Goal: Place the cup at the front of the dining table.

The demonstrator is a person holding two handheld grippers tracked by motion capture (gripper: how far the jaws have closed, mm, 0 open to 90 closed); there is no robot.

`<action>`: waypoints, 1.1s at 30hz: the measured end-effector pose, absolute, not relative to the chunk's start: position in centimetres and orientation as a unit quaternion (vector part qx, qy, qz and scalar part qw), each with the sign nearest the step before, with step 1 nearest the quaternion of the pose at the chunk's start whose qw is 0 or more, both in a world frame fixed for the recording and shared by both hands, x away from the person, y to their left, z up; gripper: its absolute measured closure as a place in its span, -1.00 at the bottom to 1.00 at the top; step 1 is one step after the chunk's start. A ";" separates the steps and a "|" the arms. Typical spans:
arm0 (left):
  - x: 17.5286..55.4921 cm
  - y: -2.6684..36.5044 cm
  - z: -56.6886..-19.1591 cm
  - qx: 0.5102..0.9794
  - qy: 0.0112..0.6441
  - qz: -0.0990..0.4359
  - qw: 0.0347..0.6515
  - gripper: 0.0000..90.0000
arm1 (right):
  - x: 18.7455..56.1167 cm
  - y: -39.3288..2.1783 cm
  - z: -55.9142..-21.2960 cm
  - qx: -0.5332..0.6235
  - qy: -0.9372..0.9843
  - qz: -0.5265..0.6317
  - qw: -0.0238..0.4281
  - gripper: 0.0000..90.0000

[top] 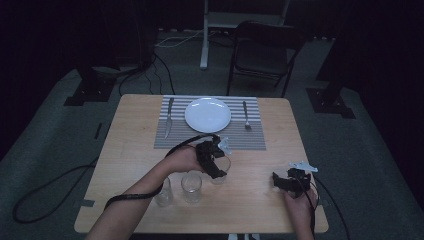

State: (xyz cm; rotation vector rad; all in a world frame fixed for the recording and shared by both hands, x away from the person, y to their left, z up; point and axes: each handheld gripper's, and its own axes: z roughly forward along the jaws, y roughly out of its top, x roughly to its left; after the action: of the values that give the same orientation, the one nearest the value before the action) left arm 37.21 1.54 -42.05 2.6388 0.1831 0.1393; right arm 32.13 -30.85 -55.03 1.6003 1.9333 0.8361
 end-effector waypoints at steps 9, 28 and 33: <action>38.1 3.0 -42.1 0.966 0.089 0.064 0.233 -0.36 | 32.1 -30.8 -55.0 0.587 0.708 0.307 0.246 -0.72; 41.2 8.5 -41.6 0.950 0.199 0.105 0.217 -0.36 | 32.1 -30.8 -55.0 0.587 0.708 0.306 0.245 -0.72; 42.2 9.7 -41.3 0.940 0.234 0.119 0.218 -0.36 | 32.1 -30.8 -55.0 0.587 0.708 0.306 0.245 -0.72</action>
State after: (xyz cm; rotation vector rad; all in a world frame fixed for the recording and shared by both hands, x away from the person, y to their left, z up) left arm 42.21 9.71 -41.28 2.6029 0.6483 0.3309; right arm 32.13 -30.83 -55.03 1.6020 1.9327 0.8362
